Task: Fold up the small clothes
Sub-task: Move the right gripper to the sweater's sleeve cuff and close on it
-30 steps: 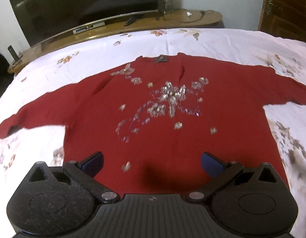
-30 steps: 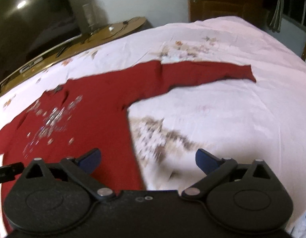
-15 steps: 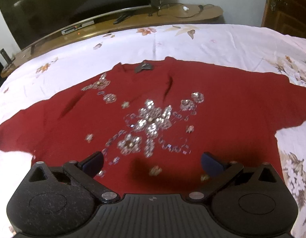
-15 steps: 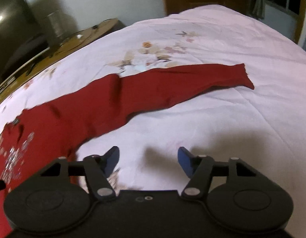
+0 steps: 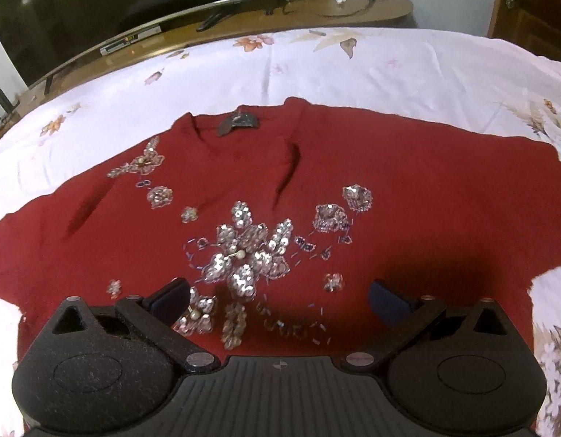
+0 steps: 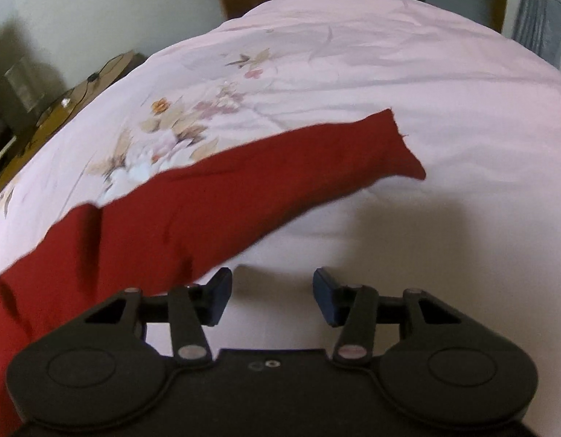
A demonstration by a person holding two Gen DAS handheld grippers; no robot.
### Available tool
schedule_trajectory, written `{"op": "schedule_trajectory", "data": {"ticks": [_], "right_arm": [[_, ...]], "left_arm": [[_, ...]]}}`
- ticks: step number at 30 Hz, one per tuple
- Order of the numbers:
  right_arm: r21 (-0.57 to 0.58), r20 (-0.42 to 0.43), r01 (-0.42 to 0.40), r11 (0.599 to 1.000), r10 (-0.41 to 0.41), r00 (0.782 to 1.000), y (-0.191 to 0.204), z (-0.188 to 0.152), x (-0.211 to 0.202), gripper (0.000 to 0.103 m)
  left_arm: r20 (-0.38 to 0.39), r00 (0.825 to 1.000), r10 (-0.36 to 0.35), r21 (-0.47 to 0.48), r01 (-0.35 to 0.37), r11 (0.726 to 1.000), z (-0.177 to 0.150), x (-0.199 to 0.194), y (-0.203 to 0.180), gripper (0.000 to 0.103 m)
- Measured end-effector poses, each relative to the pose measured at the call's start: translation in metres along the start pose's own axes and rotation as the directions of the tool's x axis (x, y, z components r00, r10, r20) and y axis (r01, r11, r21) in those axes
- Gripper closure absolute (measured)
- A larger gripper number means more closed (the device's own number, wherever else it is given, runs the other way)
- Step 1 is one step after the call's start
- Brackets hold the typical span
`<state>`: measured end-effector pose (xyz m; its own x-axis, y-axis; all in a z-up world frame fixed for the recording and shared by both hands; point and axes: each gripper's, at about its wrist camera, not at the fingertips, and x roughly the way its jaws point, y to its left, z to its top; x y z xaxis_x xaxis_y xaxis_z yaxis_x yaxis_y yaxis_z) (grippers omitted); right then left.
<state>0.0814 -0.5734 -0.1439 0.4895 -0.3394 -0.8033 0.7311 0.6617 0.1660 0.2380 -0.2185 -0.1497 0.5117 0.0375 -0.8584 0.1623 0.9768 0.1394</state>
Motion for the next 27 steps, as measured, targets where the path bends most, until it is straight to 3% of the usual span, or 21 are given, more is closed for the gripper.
{"op": "schedule_trajectory", "data": {"ticks": [5, 11, 13, 16, 27], "right_arm": [[0.046, 0.021, -0.008, 0.999, 0.007, 1.000, -0.006, 0.015, 0.016, 0.056], [0.112, 0.068, -0.038, 0.993, 0.030, 0.997, -0.012, 0.028, 0.028, 0.066], [0.141, 0.064, -0.058, 0.988, 0.049, 0.997, -0.014, 0.029, 0.026, 0.065], [0.178, 0.054, -0.073, 0.981, 0.065, 0.996, -0.020, 0.028, 0.022, 0.054], [0.293, 0.089, -0.015, 0.956, -0.012, 0.996, -0.048, 0.040, 0.023, 0.057]], "left_arm": [[-0.007, 1.000, 0.004, -0.012, -0.004, 1.000, 0.006, 0.012, -0.001, 0.000], [-0.008, 1.000, 0.015, -0.035, -0.016, 0.999, 0.009, 0.019, 0.011, 0.000], [-0.006, 1.000, 0.019, -0.039, -0.019, 0.999, 0.008, 0.018, 0.016, 0.000], [0.009, 0.999, 0.034, -0.042, -0.034, 0.999, 0.009, 0.015, 0.024, 0.000], [0.025, 0.997, 0.078, -0.067, -0.077, 0.995, 0.013, 0.013, 0.048, 0.000]]}}
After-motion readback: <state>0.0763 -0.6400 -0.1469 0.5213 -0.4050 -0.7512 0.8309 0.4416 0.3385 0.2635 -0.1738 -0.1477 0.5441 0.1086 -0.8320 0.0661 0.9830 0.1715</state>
